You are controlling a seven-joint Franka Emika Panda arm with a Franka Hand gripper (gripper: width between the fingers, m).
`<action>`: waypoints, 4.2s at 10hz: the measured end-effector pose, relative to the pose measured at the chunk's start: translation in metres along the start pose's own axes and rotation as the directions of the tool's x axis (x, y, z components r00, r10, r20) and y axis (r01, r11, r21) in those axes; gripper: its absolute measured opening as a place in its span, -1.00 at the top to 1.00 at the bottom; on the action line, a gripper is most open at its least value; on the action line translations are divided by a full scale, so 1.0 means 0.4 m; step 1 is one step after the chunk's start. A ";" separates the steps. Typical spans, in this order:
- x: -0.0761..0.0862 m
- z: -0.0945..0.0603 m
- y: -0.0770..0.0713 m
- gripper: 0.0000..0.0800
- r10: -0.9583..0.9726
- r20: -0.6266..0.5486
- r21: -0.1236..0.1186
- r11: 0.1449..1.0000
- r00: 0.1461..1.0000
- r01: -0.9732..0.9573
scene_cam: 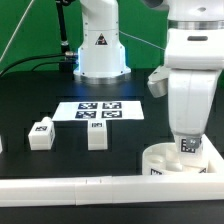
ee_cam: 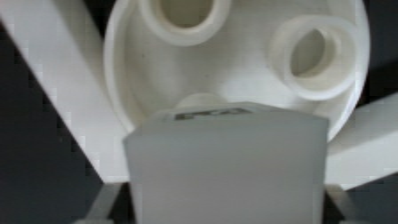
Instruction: Assemble stool
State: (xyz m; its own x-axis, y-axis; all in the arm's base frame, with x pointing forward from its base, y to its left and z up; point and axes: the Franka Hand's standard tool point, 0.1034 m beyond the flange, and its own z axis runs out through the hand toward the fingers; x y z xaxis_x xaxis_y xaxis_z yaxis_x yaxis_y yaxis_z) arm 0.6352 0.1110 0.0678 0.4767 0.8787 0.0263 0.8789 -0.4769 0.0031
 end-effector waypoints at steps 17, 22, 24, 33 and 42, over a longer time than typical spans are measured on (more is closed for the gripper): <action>0.003 -0.010 -0.002 0.15 0.797 0.134 0.065 -0.600 -0.589 -0.798; 0.016 0.011 -0.017 0.15 0.438 0.197 0.073 -0.899 -0.877 -0.433; 0.017 0.012 -0.019 -0.06 0.490 0.193 0.084 -0.872 -0.850 -0.483; 0.057 -0.068 -0.034 -0.62 0.996 0.062 0.175 -0.074 -0.064 -0.982; 0.042 -0.054 -0.020 -0.62 0.448 -0.109 0.048 0.894 0.887 -0.446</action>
Offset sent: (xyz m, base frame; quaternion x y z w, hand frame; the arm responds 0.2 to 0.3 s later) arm 0.0130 -0.0156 0.0000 -0.0047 0.0137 0.3090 0.9510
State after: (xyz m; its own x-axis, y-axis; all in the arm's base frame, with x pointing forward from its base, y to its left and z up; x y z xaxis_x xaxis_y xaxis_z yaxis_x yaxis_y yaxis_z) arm 0.6360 0.1292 0.0897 0.8154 0.5634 0.1332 0.5738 -0.8170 -0.0567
